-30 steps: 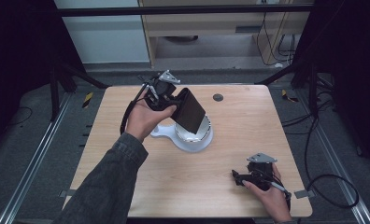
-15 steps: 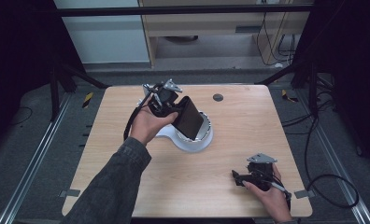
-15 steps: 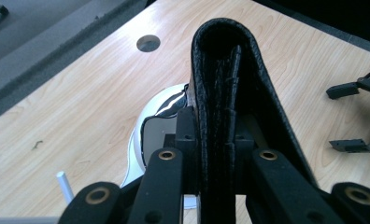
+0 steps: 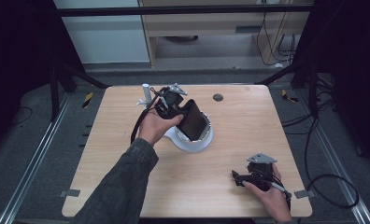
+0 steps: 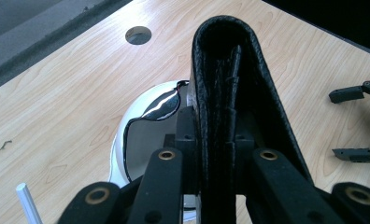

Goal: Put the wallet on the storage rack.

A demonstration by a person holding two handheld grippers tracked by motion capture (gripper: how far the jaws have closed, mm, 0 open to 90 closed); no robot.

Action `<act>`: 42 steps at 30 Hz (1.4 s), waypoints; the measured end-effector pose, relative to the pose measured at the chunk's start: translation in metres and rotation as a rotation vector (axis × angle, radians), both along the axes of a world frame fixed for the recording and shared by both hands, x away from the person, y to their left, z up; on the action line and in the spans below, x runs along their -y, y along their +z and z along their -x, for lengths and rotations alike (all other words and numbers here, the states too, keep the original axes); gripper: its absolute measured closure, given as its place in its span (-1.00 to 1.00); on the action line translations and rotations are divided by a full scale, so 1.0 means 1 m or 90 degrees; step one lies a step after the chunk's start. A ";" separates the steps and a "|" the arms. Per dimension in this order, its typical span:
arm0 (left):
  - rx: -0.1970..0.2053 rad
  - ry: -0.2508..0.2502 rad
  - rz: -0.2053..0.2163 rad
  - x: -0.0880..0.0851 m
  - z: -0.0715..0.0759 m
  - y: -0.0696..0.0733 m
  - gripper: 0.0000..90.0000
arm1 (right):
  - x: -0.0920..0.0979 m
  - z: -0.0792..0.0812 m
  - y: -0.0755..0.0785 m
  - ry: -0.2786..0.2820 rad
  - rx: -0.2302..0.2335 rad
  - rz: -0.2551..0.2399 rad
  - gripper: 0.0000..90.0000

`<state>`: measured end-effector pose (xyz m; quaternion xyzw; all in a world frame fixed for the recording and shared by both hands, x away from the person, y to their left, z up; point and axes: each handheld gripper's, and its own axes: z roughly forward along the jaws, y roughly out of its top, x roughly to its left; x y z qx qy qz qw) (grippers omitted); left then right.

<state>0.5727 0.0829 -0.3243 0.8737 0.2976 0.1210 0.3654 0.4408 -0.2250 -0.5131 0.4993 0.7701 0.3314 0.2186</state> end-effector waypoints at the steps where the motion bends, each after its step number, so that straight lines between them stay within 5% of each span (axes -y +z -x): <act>1: 0.002 0.000 -0.002 0.000 0.000 0.000 0.76 | 0.000 0.000 0.000 0.000 0.000 -0.001 -0.95; 18: -0.011 0.013 -0.003 0.000 -0.010 -0.002 0.73 | 0.000 0.001 0.000 -0.002 -0.001 0.000 -0.95; 27: 0.016 0.045 0.000 -0.006 -0.009 0.003 0.49 | -0.001 0.001 0.000 -0.002 -0.003 -0.001 -0.95; 33: 0.069 0.060 -0.005 -0.011 0.000 0.016 0.57 | -0.001 0.001 0.000 -0.001 -0.003 -0.001 -0.95; 42: 0.071 0.066 -0.009 -0.010 -0.003 0.020 0.60 | -0.001 0.002 0.000 -0.002 -0.003 -0.001 -0.95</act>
